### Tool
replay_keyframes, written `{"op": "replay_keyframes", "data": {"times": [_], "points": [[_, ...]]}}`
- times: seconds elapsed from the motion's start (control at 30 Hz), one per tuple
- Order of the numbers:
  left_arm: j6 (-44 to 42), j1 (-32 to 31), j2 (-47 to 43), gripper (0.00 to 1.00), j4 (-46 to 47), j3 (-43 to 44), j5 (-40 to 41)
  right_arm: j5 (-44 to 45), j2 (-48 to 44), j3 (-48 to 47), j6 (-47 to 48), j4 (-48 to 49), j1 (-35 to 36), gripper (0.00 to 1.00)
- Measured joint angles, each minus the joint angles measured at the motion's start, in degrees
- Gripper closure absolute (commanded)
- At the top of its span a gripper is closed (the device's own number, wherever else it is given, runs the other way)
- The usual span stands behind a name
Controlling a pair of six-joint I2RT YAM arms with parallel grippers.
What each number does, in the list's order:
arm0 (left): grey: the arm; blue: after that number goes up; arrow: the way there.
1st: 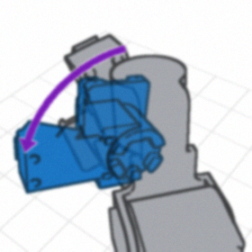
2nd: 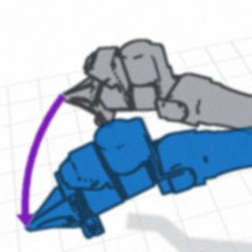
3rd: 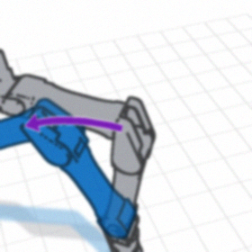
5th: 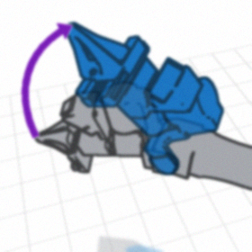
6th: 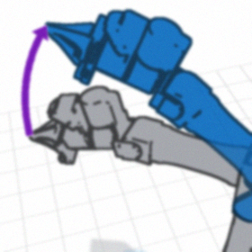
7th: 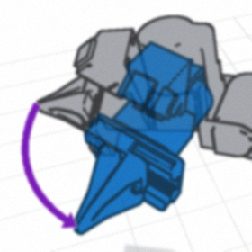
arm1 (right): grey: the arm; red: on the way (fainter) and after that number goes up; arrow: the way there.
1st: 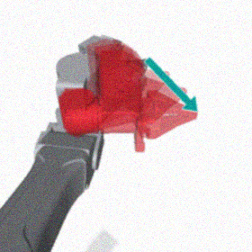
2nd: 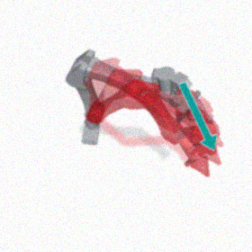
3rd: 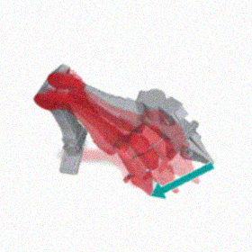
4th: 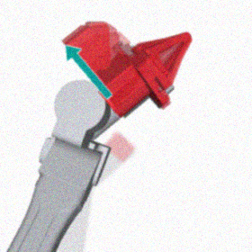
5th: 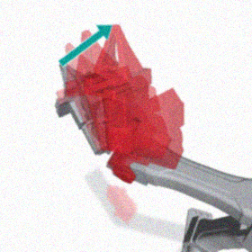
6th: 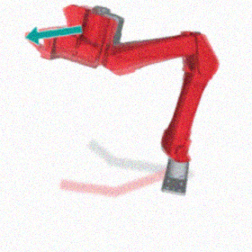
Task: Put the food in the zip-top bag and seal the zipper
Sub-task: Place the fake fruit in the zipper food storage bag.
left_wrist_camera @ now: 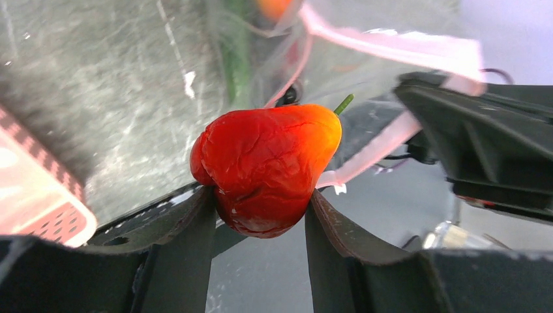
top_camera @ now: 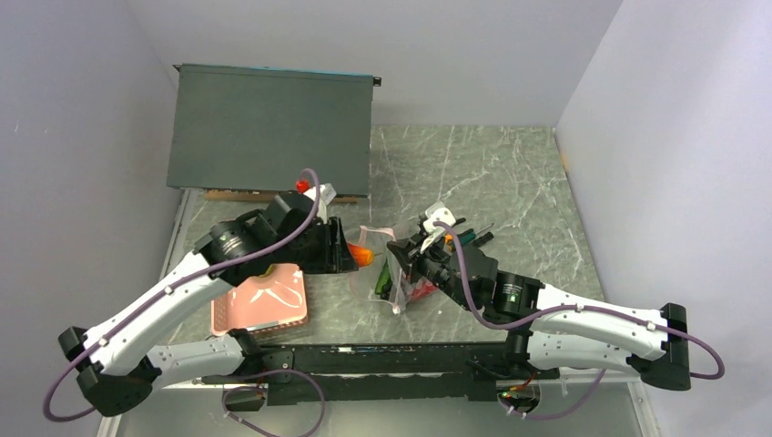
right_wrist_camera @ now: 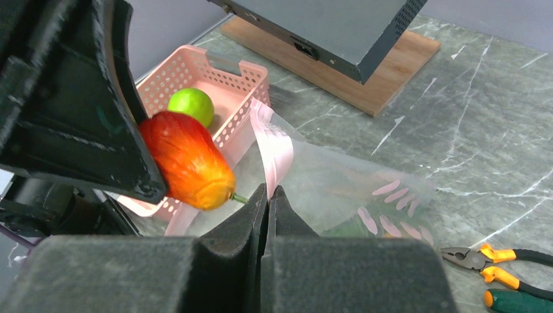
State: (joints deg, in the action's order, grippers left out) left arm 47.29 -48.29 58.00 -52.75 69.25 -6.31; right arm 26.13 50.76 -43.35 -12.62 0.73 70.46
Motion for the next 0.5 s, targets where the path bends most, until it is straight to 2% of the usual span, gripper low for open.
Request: {"op": "replay_keyframes", "data": {"times": [0.2,0.5], "points": [[0.13,-4.44,5.79,0.68,-6.56,4.11,4.44,0.42,-0.17,0.0,0.0,0.22,0.0,1.0],[0.28,-7.61,11.8,0.43,-6.71,8.98,6.56,0.37,-0.17,0.0,-0.02,0.22,0.0,1.0]]}}
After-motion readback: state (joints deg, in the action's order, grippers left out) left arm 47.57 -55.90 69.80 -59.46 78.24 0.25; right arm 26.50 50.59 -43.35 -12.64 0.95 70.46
